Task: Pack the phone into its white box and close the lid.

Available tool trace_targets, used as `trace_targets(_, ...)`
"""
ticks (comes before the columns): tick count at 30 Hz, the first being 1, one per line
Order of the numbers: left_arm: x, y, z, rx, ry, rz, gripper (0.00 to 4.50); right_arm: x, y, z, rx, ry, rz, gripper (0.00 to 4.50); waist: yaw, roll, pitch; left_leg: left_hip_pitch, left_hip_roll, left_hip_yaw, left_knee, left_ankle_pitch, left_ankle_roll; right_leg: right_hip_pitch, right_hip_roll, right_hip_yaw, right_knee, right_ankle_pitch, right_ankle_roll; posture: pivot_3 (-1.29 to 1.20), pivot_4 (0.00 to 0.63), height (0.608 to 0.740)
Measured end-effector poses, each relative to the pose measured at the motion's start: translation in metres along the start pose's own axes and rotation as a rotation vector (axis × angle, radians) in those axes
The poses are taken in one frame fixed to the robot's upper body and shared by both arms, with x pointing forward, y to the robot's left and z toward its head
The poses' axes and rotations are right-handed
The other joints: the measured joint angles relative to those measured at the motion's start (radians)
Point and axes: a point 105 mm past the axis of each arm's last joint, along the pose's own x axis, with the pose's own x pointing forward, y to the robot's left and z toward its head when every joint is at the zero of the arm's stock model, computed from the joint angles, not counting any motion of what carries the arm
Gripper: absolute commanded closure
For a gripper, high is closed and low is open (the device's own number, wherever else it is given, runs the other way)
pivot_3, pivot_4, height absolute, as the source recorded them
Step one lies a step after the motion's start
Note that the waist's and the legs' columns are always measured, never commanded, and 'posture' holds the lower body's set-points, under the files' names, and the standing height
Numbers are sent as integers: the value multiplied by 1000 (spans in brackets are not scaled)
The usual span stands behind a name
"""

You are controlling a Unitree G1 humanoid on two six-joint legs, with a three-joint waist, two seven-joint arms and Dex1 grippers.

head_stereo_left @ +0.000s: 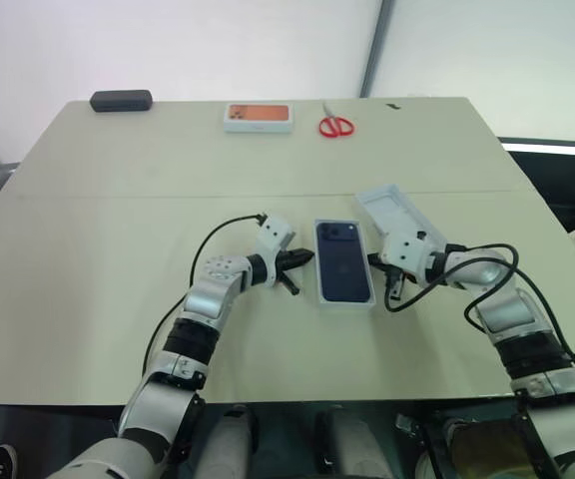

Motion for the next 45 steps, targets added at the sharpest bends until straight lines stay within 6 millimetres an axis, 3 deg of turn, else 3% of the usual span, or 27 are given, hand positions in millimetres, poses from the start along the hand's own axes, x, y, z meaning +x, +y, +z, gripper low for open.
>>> trace_targets(23,-4,3,1,18,12,-8,4500,-2,0,2,-24,4,6,4483,-1,0,0,0,0,0,0,0,0,0,0,0,0,0,0,0,150,740)
trace_targets(26,-7,5,2,20,11,-8,3714,-2,-1,2,-24,4,5,4500,-1,0,0,0,0,0,0,0,0,0,0,0,0,0,0,0,150,740)
trace_targets(32,-19,12,8,30,8,3,719,-3,-2,1,-26,8,0,4500,1,0,0,0,0,0,0,0,0,0,0,0,0,0,0,0,150,740)
trace_targets(33,-21,14,8,31,9,7,160,-4,-2,1,-20,7,0,4245,1,0,0,0,0,0,0,0,0,0,0,0,0,0,0,0,150,740)
trace_targets(34,-23,14,9,33,6,8,0,-5,-3,0,2,1,1,3964,1,0,0,0,0,0,0,0,0,0,0,0,0,0,0,0,150,740)
trace_targets(36,-27,16,8,32,5,9,0,-7,-5,0,42,-7,0,3211,1,0,0,0,0,0,0,0,0,0,0,1,0,0,0,0,150,740)
trace_targets(42,-34,17,4,18,9,2,0,-12,-8,5,38,-25,-5,196,-1,0,0,0,1,0,0,0,0,-1,0,1,0,0,0,0,150,740)
trace_targets(45,-39,16,11,37,-6,-6,0,-14,-9,9,15,-31,-2,87,-2,0,0,0,1,1,0,0,0,-1,0,1,0,0,0,0,150,740)
